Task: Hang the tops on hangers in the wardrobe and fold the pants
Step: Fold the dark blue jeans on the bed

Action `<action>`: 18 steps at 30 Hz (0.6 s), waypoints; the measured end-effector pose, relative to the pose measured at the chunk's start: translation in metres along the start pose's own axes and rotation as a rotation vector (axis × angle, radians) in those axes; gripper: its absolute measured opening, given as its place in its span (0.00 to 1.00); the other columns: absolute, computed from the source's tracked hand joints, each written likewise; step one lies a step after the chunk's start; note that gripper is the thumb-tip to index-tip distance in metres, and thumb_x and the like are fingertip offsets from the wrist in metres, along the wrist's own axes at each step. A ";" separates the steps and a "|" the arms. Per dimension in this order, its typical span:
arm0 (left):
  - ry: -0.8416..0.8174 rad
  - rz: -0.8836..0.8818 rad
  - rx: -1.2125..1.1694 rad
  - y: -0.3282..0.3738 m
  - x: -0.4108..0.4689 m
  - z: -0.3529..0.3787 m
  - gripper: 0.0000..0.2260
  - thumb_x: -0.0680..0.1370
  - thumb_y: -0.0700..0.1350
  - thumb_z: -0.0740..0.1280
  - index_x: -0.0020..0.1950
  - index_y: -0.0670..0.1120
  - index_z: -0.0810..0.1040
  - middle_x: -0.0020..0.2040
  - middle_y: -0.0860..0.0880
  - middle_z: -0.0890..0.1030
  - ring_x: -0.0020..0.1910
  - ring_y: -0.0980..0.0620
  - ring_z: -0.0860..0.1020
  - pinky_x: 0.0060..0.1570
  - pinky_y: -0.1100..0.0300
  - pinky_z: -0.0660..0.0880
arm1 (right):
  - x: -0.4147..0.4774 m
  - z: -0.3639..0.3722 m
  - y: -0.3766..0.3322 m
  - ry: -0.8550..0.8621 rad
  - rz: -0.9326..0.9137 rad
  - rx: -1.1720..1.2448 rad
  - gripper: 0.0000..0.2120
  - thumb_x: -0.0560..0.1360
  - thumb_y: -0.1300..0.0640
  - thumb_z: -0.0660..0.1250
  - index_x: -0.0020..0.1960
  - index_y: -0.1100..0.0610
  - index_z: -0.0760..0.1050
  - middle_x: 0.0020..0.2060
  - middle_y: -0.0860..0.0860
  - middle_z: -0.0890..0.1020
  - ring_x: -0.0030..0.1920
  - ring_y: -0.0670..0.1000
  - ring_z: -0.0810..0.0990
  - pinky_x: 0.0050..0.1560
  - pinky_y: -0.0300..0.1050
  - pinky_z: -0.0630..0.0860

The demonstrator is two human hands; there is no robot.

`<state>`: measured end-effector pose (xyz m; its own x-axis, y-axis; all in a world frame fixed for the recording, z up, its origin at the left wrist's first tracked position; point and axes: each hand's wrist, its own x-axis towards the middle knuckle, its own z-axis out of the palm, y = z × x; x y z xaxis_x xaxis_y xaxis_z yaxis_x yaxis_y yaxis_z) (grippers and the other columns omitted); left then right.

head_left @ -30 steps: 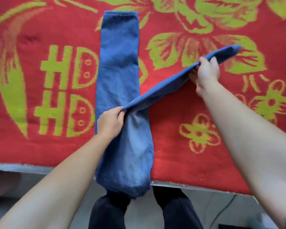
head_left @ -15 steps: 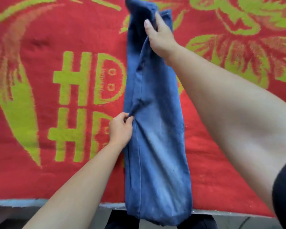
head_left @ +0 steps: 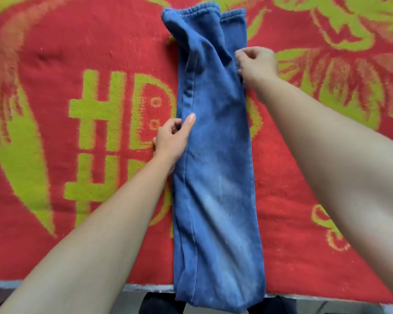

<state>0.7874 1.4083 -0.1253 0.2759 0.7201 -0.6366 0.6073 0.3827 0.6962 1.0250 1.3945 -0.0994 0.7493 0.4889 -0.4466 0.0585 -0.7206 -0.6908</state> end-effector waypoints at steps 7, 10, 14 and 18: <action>-0.026 -0.017 -0.265 -0.005 0.017 0.006 0.06 0.80 0.48 0.68 0.45 0.47 0.79 0.46 0.43 0.81 0.46 0.48 0.79 0.56 0.46 0.77 | 0.000 0.008 0.004 0.223 -0.241 0.023 0.09 0.78 0.52 0.64 0.53 0.57 0.76 0.48 0.49 0.77 0.49 0.48 0.74 0.53 0.39 0.69; -0.009 -0.046 -0.246 -0.006 0.016 0.007 0.07 0.80 0.49 0.68 0.44 0.48 0.78 0.45 0.45 0.82 0.45 0.49 0.79 0.57 0.44 0.77 | -0.003 0.006 0.026 0.226 -0.092 -0.037 0.13 0.79 0.52 0.65 0.59 0.58 0.73 0.56 0.52 0.77 0.57 0.50 0.75 0.57 0.38 0.68; 0.090 -0.190 -0.148 0.008 0.020 0.018 0.08 0.73 0.54 0.66 0.40 0.50 0.74 0.50 0.44 0.82 0.60 0.39 0.76 0.64 0.39 0.71 | 0.017 -0.006 0.017 0.065 0.250 0.187 0.23 0.70 0.37 0.71 0.53 0.53 0.74 0.55 0.50 0.81 0.57 0.53 0.80 0.60 0.50 0.77; 0.288 -0.080 0.136 0.038 0.024 0.031 0.07 0.73 0.56 0.63 0.46 0.55 0.74 0.54 0.52 0.76 0.60 0.45 0.70 0.64 0.50 0.63 | 0.028 -0.011 0.012 -0.083 0.198 0.396 0.20 0.77 0.38 0.65 0.49 0.55 0.80 0.46 0.47 0.84 0.45 0.49 0.83 0.47 0.43 0.79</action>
<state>0.8398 1.4225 -0.1244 0.0127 0.8324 -0.5540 0.7181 0.3780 0.5844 1.0541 1.3947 -0.1140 0.6642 0.4101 -0.6250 -0.3497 -0.5685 -0.7447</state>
